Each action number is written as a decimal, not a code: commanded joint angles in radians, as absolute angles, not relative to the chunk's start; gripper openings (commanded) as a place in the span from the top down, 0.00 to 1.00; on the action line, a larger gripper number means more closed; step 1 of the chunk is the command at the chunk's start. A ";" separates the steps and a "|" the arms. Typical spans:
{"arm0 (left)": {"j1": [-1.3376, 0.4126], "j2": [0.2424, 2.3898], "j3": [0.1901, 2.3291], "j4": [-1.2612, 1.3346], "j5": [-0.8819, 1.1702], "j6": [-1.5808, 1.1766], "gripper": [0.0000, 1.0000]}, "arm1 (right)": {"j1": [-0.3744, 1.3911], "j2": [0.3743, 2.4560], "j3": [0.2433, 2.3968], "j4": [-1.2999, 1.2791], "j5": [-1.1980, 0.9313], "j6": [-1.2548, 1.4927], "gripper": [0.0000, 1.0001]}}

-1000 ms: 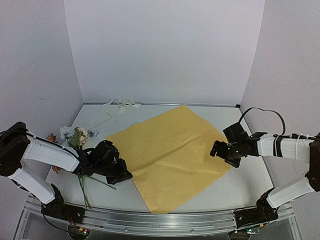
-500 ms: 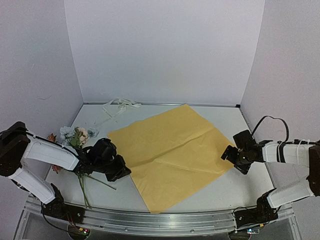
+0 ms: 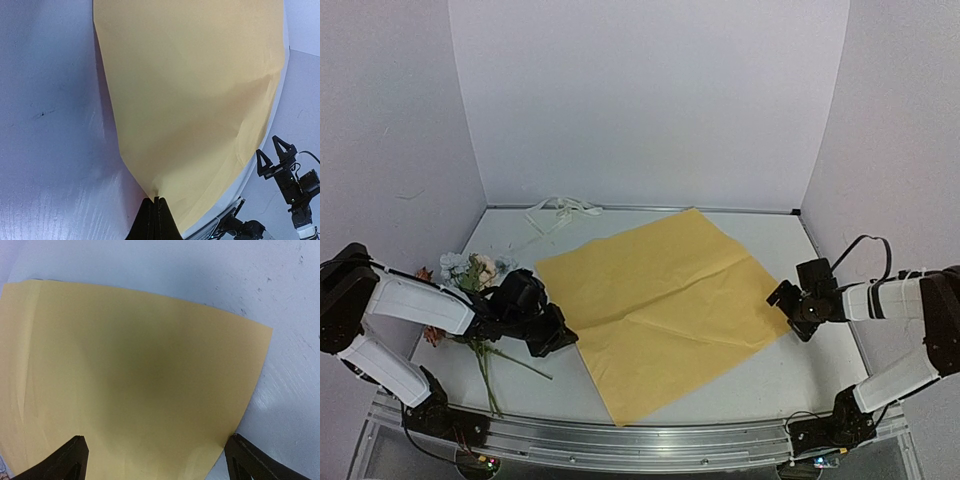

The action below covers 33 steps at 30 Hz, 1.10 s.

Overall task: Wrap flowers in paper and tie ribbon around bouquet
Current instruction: Adjust the flattened wrapping paper at the center of the board.

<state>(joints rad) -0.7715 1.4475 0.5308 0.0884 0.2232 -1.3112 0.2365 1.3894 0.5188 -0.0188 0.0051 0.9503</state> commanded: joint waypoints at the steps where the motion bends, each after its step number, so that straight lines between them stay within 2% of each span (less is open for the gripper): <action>1: -0.730 1.399 0.549 0.094 0.284 -1.277 1.00 | 0.228 1.474 0.543 0.030 -0.069 0.988 0.02; 14: -0.737 1.441 0.574 0.109 0.344 -1.302 1.00 | 0.228 1.636 0.738 0.003 -0.096 0.967 0.02; 25: -0.904 1.458 0.584 0.065 0.137 -1.556 1.00 | 0.222 1.620 0.918 -0.276 0.039 0.792 0.02; 33: -0.961 1.519 0.643 0.013 0.112 -1.644 1.00 | 0.222 1.611 1.052 -0.449 0.115 0.665 0.02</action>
